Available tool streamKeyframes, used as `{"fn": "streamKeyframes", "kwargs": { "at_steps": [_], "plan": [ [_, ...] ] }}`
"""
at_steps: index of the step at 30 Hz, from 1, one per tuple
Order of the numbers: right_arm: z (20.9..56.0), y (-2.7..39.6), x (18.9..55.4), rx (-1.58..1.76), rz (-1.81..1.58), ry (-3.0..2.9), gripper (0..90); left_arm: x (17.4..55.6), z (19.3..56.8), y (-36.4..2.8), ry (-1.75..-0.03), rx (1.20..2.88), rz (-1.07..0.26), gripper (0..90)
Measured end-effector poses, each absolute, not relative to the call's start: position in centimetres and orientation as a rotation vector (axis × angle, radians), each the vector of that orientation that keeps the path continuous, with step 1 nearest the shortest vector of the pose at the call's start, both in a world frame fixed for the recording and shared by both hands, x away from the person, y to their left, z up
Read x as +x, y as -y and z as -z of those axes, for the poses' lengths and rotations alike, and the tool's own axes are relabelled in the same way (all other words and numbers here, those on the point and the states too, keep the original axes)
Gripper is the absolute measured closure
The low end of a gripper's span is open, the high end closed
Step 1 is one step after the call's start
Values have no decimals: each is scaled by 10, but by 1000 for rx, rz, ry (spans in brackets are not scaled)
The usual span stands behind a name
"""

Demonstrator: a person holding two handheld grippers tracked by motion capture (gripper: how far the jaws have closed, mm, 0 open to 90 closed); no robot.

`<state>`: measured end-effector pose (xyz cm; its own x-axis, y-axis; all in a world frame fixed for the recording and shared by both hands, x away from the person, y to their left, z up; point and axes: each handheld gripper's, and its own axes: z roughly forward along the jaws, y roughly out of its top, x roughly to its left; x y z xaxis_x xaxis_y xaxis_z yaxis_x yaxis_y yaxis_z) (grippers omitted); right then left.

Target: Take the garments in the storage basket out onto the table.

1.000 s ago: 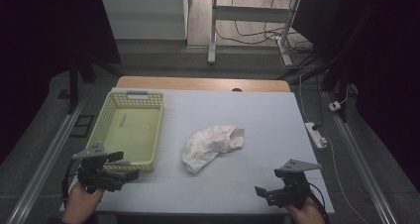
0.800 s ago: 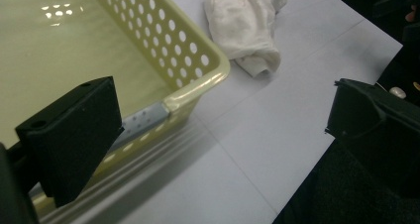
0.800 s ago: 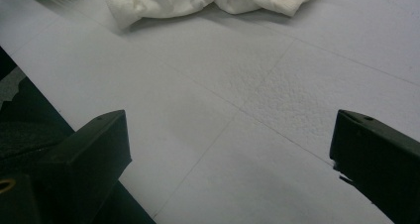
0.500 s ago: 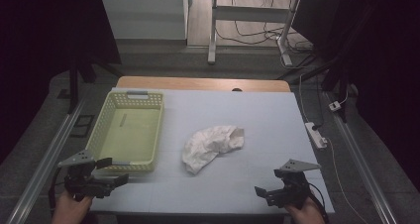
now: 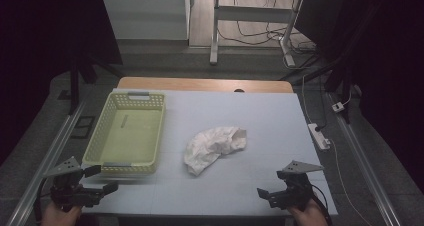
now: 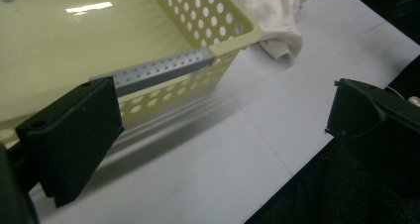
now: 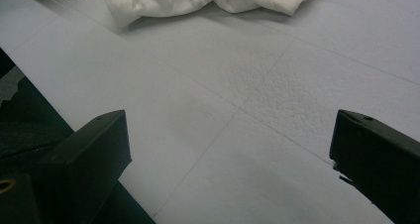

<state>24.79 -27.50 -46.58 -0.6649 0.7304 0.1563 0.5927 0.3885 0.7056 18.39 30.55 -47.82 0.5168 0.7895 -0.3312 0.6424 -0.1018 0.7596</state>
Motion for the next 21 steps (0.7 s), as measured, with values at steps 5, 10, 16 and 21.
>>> {"fn": "streamKeyframes", "kwargs": {
  "at_steps": [5,10,16,21],
  "plan": [
    [466,275,248,1180,-1130,-2467,19,179,480,-309,-1215,1828,-213,6],
    [466,275,248,1189,-1132,-2464,19,177,481,-311,-1233,1849,-221,5],
    [466,275,248,1183,-1128,-2466,19,173,482,-313,-1257,1867,-227,5],
    [466,274,248,1184,-1123,-2463,19,170,482,-315,-1285,1887,-221,3]
  ]
}}
